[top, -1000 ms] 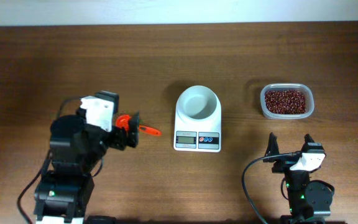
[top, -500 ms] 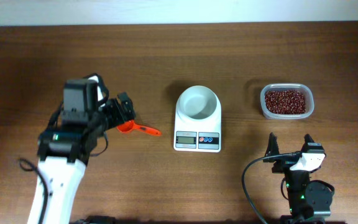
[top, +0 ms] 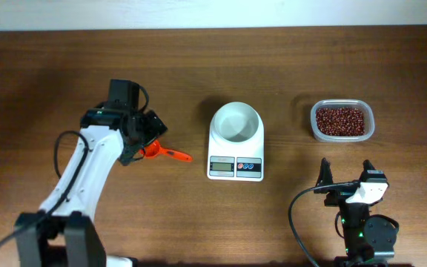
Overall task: Scoop and weigh 50g on scale
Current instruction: 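Reach the left gripper to the red scoop and grasp its cup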
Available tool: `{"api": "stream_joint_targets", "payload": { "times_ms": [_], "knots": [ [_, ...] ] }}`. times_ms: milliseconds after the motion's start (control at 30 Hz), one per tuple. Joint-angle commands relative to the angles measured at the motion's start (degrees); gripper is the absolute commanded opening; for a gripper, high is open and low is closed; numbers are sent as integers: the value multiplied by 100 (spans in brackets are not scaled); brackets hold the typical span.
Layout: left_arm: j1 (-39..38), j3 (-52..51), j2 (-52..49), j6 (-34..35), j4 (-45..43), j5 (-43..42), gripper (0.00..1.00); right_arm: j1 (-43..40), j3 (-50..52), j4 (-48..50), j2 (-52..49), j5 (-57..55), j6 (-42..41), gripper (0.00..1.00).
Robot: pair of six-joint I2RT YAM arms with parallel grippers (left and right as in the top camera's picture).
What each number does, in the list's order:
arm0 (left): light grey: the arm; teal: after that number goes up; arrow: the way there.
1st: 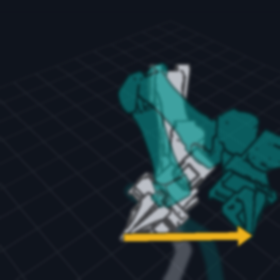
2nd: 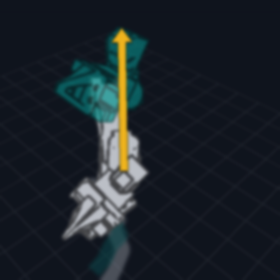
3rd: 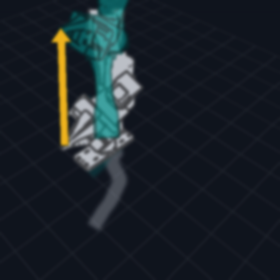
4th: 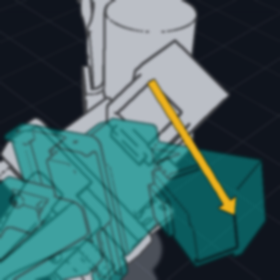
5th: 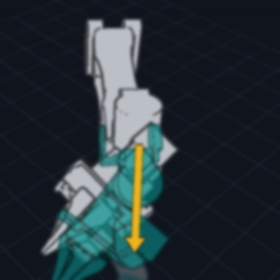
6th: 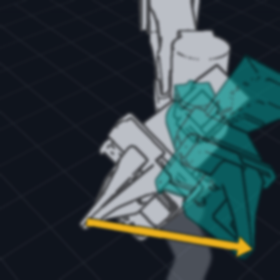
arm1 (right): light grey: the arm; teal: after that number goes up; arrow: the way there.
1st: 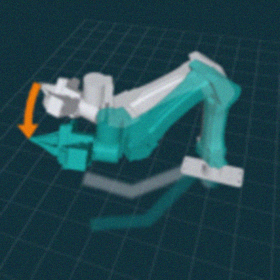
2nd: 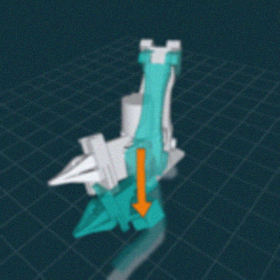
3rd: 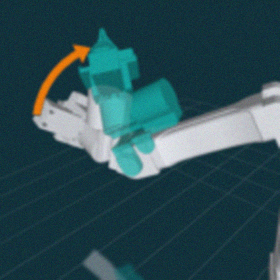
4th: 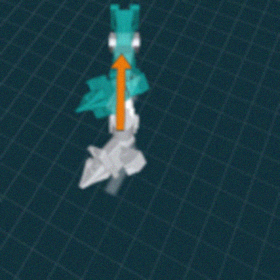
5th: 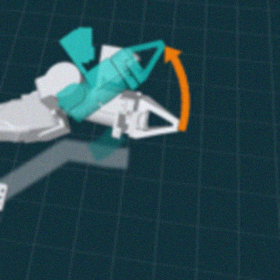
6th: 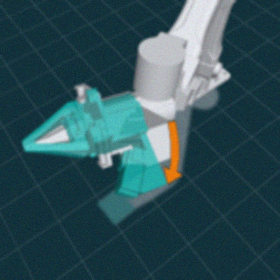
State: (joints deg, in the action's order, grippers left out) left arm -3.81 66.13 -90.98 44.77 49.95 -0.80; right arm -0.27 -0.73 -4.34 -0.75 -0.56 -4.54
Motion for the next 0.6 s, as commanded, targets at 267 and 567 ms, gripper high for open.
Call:
{"api": "stream_joint_targets", "payload": {
  "times_ms": [267, 567],
  "knots": [
    [24, 66, -922, 2177, 111, 688, 70, 37, 42, -26, 28, -7, -15, 99],
    [24, 61, -1515, 2205, -343, 713, 50, 37, 42, -26, 28, -7, -15, 99]
  ]
}}
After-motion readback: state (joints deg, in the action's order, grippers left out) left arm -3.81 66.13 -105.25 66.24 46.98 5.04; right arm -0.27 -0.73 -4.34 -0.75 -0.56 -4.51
